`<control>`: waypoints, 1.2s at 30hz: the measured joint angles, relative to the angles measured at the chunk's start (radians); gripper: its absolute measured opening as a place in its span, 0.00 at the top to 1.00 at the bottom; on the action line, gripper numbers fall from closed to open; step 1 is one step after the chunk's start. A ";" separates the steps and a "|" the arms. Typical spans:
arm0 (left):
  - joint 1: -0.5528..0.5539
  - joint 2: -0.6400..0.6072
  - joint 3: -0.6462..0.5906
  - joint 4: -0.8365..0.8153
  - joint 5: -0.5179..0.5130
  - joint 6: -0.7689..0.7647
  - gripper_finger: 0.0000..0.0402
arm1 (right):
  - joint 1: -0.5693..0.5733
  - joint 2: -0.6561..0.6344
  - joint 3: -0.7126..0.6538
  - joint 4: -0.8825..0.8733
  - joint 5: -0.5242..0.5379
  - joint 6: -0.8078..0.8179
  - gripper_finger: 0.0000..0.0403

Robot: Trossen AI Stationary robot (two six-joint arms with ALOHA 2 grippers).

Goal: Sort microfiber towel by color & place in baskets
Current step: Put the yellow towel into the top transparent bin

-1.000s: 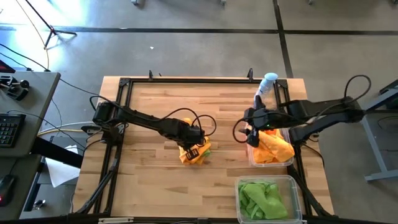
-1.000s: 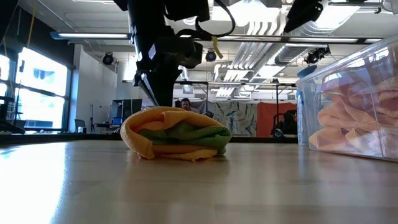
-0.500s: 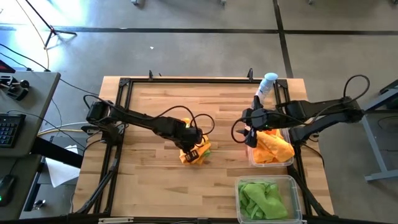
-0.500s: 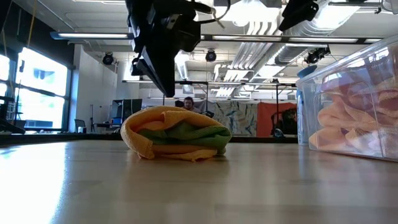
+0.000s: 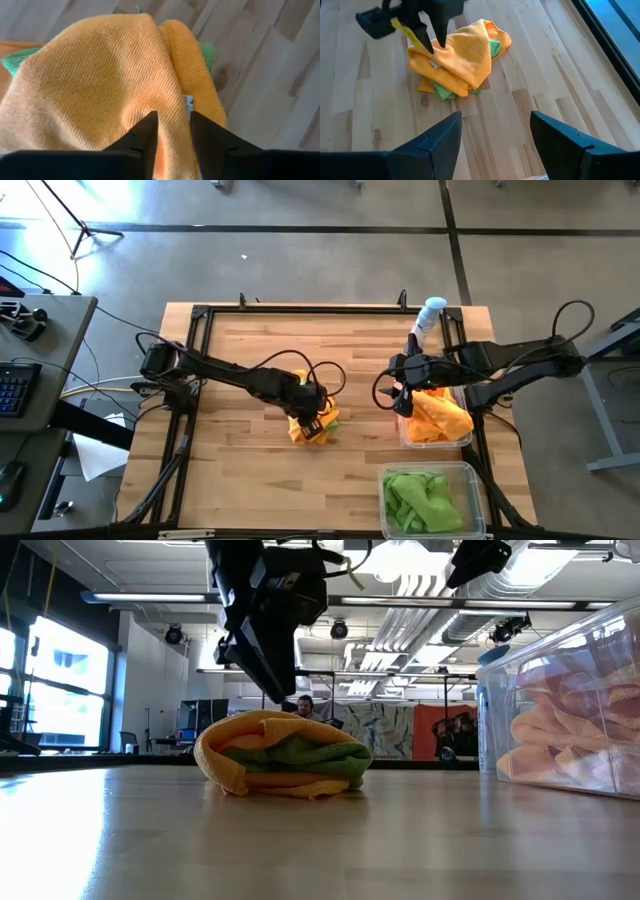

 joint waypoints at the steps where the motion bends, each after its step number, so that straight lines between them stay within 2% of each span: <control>1: 0.000 0.004 0.000 0.004 0.001 -0.006 0.73 | 0.000 0.000 0.000 0.000 0.000 0.000 0.42; 6: -0.006 0.042 -0.001 0.012 0.017 -0.011 0.67 | 0.000 0.000 0.000 0.001 0.000 0.001 0.42; 11: -0.006 0.074 -0.001 -0.003 0.018 -0.005 0.67 | 0.000 0.000 0.000 0.001 0.000 0.001 0.42; 14: -0.006 0.070 -0.001 -0.006 -0.009 -0.019 0.74 | 0.000 0.000 0.000 0.001 0.000 0.001 0.42; 19: -0.006 0.037 -0.001 -0.017 -0.030 -0.014 0.97 | 0.000 0.000 0.000 0.001 0.000 0.001 0.42; 22: -0.006 0.016 -0.002 -0.023 -0.050 -0.013 0.98 | 0.000 0.000 0.000 0.001 0.000 0.001 0.42; 29: -0.013 -0.138 -0.002 -0.044 -0.107 -0.045 1.00 | 0.000 0.001 0.000 0.001 0.000 0.003 0.42; 36: -0.053 -0.381 -0.002 -0.037 -0.286 -0.048 1.00 | 0.000 0.001 0.000 0.001 0.007 0.001 0.42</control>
